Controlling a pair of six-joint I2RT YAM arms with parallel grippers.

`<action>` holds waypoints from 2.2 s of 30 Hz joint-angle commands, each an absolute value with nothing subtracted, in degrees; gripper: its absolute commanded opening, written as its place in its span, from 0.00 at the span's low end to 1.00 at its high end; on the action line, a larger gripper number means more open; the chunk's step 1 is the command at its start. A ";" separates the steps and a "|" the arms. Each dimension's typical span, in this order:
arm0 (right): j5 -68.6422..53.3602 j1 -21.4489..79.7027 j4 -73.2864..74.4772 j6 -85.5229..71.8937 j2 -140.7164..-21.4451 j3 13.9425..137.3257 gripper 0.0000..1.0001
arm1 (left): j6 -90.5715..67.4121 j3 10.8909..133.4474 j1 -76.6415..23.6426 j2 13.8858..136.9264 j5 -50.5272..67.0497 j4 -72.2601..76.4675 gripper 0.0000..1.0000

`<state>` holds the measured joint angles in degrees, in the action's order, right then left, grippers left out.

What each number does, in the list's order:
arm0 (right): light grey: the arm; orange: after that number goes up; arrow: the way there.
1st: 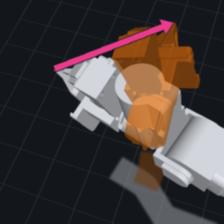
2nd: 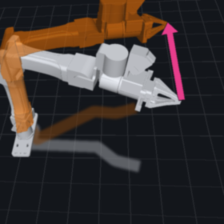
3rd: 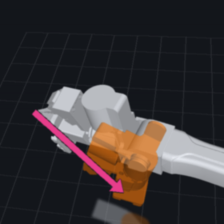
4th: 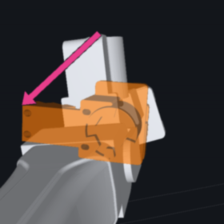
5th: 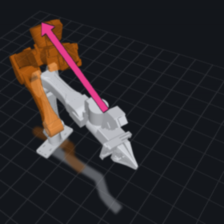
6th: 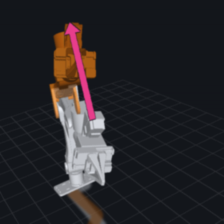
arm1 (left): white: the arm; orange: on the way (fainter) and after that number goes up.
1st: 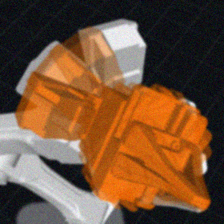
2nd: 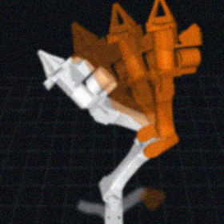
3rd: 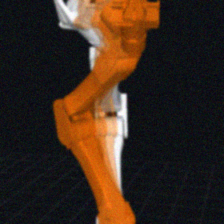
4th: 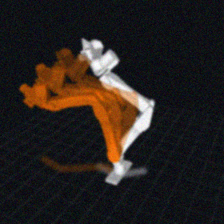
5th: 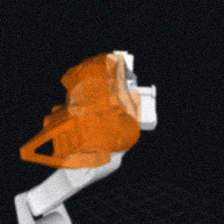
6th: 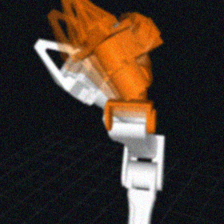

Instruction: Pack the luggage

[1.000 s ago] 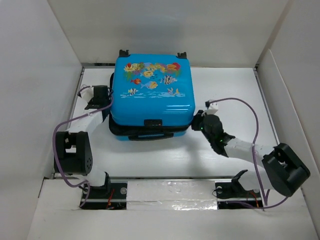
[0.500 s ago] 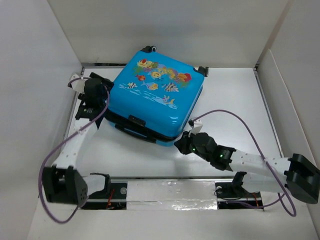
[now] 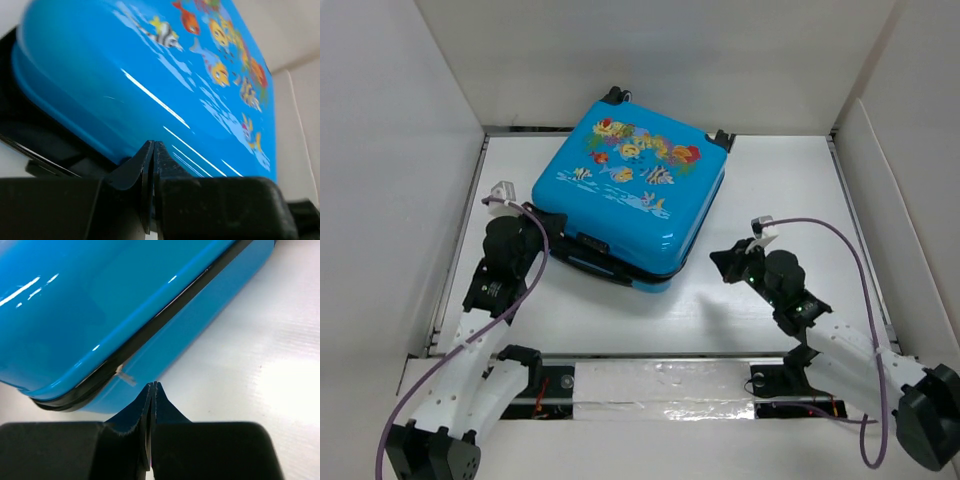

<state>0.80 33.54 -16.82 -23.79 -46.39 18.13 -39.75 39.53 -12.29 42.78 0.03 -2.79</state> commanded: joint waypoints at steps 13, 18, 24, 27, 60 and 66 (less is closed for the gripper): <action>-24.00 31.99 -29.62 -16.17 -52.12 17.49 0.38 | -20.25 76.36 -49.42 68.29 -19.39 17.22 0.00; -20.93 33.22 -34.77 -16.00 -53.26 15.12 0.51 | -20.30 56.83 -59.84 58.92 -28.82 27.48 0.05; -28.21 26.56 -45.94 -15.82 -60.37 14.50 0.07 | -21.52 40.27 -70.58 46.53 -40.43 21.46 0.00; -30.76 24.53 -51.21 -15.82 -64.33 14.41 0.13 | -32.29 34.38 -71.10 42.03 -40.78 12.41 0.05; -28.13 29.18 -64.33 -14.06 -83.59 19.87 0.20 | -41.14 17.66 -65.65 48.15 -34.19 17.31 0.25; -22.77 29.88 -65.91 -16.95 -82.53 18.11 0.00 | -44.89 19.95 -65.13 48.97 -38.57 11.71 0.27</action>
<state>-28.84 29.28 -58.48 -16.01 -83.44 18.61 -43.18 17.67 -65.49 50.22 -35.20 12.53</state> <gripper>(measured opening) 0.012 0.261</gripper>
